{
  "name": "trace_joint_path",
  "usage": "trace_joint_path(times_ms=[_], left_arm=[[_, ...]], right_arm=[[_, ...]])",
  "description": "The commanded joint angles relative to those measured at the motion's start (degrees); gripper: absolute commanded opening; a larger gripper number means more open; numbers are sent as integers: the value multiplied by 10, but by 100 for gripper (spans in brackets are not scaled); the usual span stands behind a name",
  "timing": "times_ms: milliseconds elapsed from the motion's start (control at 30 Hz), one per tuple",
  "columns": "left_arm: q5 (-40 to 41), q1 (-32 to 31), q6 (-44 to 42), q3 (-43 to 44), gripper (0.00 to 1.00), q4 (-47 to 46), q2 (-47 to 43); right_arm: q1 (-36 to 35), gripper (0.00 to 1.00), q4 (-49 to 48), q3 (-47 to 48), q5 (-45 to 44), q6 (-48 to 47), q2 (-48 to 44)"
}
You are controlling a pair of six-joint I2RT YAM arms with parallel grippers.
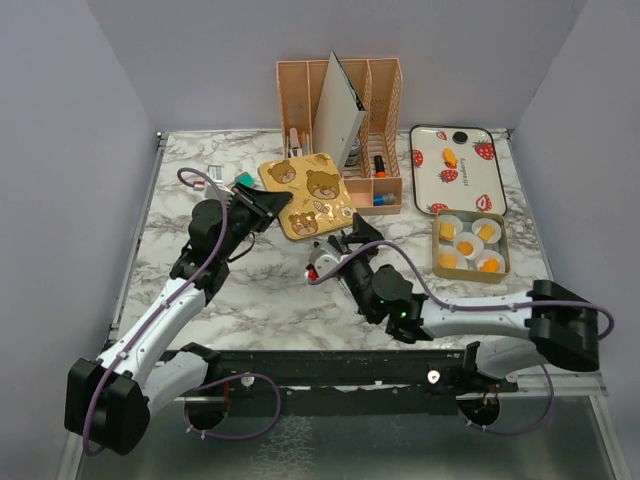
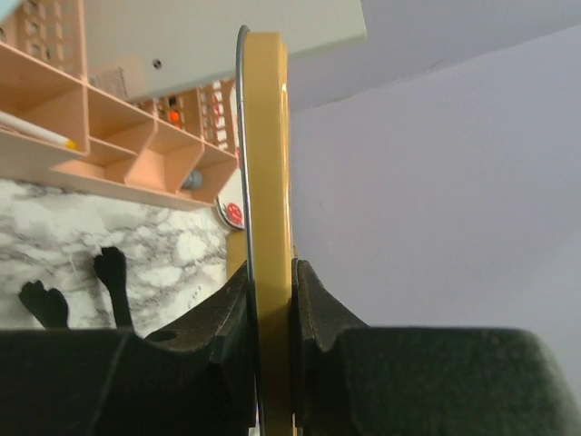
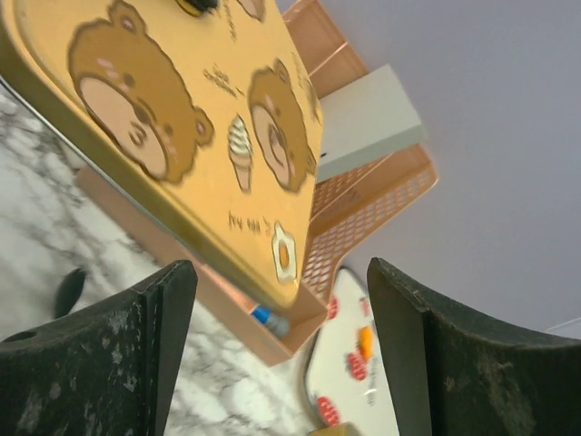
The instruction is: Pack the cookies
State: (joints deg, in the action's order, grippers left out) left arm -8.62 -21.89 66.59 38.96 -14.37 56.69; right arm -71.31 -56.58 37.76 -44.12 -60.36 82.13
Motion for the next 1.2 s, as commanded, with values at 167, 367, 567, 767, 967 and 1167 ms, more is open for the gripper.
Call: trace_joint_path(times_ms=[167,367,567,767,967,1167], left_arm=[[0,56,-27,-8,0,-56,4],[-14,80,-48,-33,0,-65,-22],[-34,79,-60,-67,0,-74,-52],[-42,60,-95,-92,0,-77,-87],[-29,30,-102,-114,0,-85,-107],[-30,10,-99,-126,0,-90,-118]], right_arm=[[-4,92,451,27,-20,428,-206],[-3,100,635,81,-67,589,-269],[26,100,756,121,-92,724,-277],[127,100,840,156,-19,796,-252],[247,100,855,170,51,825,-228],[396,100,866,166,151,845,-171]])
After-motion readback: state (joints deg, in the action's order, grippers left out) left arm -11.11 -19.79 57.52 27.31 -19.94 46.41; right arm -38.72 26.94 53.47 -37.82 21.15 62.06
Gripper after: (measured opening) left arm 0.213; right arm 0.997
